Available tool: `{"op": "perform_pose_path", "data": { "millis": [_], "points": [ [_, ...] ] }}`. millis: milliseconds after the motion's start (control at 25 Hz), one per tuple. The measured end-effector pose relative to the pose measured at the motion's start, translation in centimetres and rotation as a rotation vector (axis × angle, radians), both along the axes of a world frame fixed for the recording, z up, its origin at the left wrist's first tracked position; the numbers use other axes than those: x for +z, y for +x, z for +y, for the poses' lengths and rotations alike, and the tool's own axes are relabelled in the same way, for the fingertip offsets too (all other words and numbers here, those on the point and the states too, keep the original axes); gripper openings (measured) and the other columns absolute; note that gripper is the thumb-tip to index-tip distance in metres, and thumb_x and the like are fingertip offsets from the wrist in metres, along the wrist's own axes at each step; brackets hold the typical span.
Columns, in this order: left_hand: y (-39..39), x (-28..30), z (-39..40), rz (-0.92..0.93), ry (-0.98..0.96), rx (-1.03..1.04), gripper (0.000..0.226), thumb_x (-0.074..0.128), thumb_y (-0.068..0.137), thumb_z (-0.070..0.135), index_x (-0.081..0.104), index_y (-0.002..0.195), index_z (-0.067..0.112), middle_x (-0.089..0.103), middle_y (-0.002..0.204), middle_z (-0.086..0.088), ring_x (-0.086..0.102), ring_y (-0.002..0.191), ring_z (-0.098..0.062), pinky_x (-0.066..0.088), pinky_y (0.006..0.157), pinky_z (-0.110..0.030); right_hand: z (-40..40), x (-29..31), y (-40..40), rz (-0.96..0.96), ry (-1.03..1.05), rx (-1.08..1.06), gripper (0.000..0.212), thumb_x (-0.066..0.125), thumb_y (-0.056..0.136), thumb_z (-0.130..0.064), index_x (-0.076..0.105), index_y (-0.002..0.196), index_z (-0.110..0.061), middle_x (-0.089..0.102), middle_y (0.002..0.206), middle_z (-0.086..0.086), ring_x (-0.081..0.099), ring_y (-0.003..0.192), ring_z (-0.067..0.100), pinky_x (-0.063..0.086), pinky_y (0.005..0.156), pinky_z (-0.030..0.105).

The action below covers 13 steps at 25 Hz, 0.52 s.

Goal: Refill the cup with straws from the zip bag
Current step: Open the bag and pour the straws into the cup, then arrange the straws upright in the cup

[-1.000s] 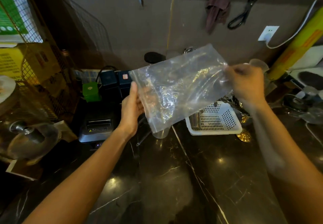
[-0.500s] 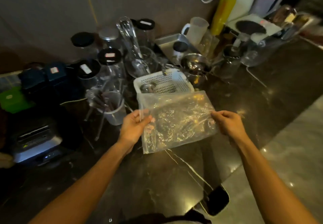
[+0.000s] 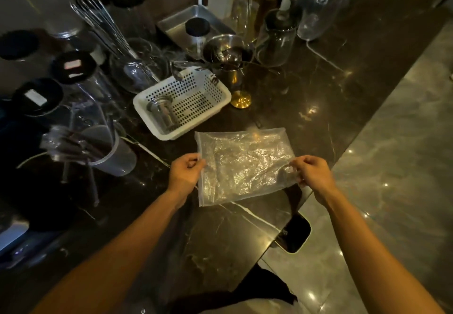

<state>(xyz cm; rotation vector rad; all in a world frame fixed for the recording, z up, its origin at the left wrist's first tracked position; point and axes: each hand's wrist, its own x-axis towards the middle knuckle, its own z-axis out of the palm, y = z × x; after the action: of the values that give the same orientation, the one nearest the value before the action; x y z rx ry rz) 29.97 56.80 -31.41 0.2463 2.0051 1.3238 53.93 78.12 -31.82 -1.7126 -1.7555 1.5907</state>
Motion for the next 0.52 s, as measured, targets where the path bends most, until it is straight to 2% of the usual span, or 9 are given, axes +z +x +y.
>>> {"op": "perform_pose_path", "data": {
  "millis": [160, 240, 320, 400, 480, 520],
  "points": [
    [0.2, -0.6, 0.6, -0.005, -0.044, -0.033, 0.031, 0.067, 0.097, 0.008, 0.067, 0.128, 0.006, 0.075, 0.113, -0.010, 0.071, 0.091, -0.013, 0.057, 0.078, -0.024, 0.3, -0.7, 0.1, -0.040, 0.023, 0.016, 0.017, 0.062, 0.101, -0.011, 0.070, 0.087, -0.010, 0.063, 0.071, 0.008, 0.055, 0.055, 0.017, 0.046, 0.049, 0.029],
    [0.2, -0.5, 0.8, -0.034, -0.054, -0.016, 0.043, 0.069, 0.096, 0.010, 0.060, 0.138, 0.005, 0.070, 0.127, -0.013, 0.070, 0.103, -0.018, 0.058, 0.089, -0.030, 0.5, -0.9, 0.1, -0.064, 0.040, 0.041, 0.011, 0.064, 0.101, -0.013, 0.070, 0.094, -0.008, 0.066, 0.076, 0.010, 0.058, 0.058, 0.018, 0.050, 0.052, 0.032],
    [-0.2, -0.2, 0.4, -0.038, -0.067, 0.065, 0.053, 0.071, 0.095, 0.013, 0.053, 0.144, 0.005, 0.061, 0.136, -0.009, 0.062, 0.118, -0.022, 0.053, 0.101, -0.035, 0.4, -0.7, -0.4, -0.112, 0.103, 0.066, 0.012, 0.067, 0.098, -0.016, 0.070, 0.104, -0.006, 0.071, 0.084, 0.009, 0.064, 0.067, 0.022, 0.058, 0.063, 0.040],
    [-0.7, 1.0, -0.4, 0.016, -0.052, 0.150, 0.044, 0.072, 0.095, 0.015, 0.059, 0.136, 0.011, 0.060, 0.131, -0.005, 0.063, 0.112, -0.021, 0.052, 0.095, -0.034, 0.2, 0.2, -1.6, -0.216, 0.227, 0.090, 0.021, 0.070, 0.096, -0.021, 0.068, 0.112, -0.008, 0.073, 0.097, 0.011, 0.069, 0.080, 0.027, 0.061, 0.076, 0.045],
    [-1.5, 2.4, -1.9, 0.054, 0.013, 0.200, 0.017, 0.071, 0.095, 0.015, 0.069, 0.111, 0.021, 0.072, 0.115, -0.011, 0.072, 0.099, -0.026, 0.058, 0.087, -0.036, -0.7, 2.1, -3.8, -0.207, 0.332, 0.136, 0.024, 0.069, 0.098, -0.024, 0.068, 0.118, -0.010, 0.070, 0.107, 0.009, 0.067, 0.087, 0.025, 0.055, 0.077, 0.039],
    [-2.1, 3.4, -3.2, 0.094, 0.052, 0.211, 0.011, 0.071, 0.094, 0.015, 0.072, 0.099, 0.024, 0.075, 0.103, -0.011, 0.074, 0.094, -0.027, 0.059, 0.083, -0.035, -1.5, 3.2, -5.6, -0.153, 0.349, 0.189, 0.020, 0.068, 0.099, -0.024, 0.069, 0.115, -0.013, 0.070, 0.106, 0.008, 0.066, 0.087, 0.024, 0.053, 0.075, 0.037]
  ]
}}
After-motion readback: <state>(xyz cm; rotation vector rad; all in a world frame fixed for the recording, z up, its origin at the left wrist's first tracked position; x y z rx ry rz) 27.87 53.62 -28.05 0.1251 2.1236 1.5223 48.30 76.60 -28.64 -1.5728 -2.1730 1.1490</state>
